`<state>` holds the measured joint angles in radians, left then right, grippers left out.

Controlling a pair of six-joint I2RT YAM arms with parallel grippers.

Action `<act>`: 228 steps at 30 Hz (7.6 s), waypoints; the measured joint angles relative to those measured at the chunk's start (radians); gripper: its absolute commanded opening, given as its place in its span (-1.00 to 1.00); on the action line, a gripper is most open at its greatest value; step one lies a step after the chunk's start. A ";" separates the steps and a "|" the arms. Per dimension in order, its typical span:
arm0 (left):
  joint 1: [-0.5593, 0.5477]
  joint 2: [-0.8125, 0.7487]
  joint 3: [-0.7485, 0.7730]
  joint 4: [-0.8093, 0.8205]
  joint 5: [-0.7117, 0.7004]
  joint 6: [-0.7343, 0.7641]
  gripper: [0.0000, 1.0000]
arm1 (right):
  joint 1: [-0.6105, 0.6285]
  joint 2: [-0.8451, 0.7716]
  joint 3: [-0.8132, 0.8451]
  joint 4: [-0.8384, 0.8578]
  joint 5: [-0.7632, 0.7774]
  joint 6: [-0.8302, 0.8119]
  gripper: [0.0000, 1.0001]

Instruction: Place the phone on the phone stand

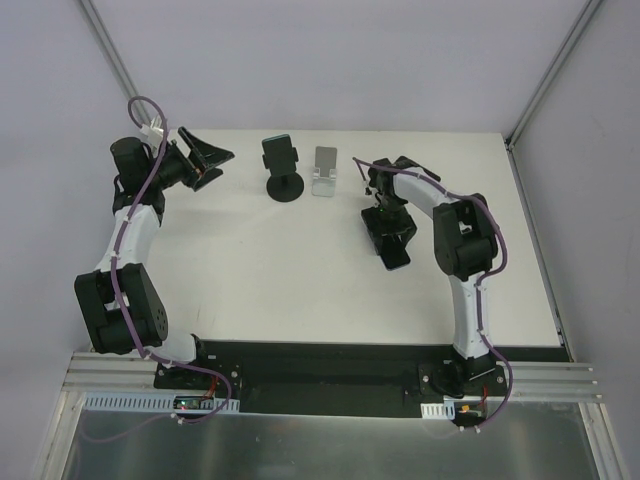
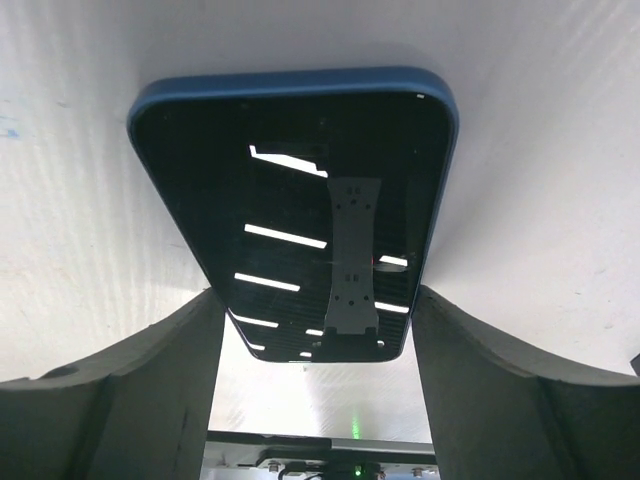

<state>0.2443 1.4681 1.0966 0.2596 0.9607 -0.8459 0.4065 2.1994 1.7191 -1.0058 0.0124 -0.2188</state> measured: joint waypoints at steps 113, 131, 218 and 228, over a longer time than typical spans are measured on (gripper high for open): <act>0.098 0.014 -0.096 0.232 0.027 -0.192 0.79 | 0.254 -0.135 -0.017 0.992 0.599 0.268 0.93; 0.049 0.039 -0.098 0.233 0.027 -0.190 0.82 | -0.128 -1.136 -0.810 0.533 0.432 0.435 0.93; -0.714 0.000 -0.066 0.175 0.034 0.138 0.54 | 0.105 -1.337 -0.958 1.079 -0.245 0.474 -0.99; -0.747 0.048 -0.027 0.056 0.026 0.209 -0.16 | 0.253 -1.389 -0.959 1.104 -0.026 0.474 -0.99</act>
<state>-0.5030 1.5166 1.0695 0.3161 0.9867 -0.6365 0.6590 0.8104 0.7597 0.0986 -0.0139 0.2554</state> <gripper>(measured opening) 0.525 0.704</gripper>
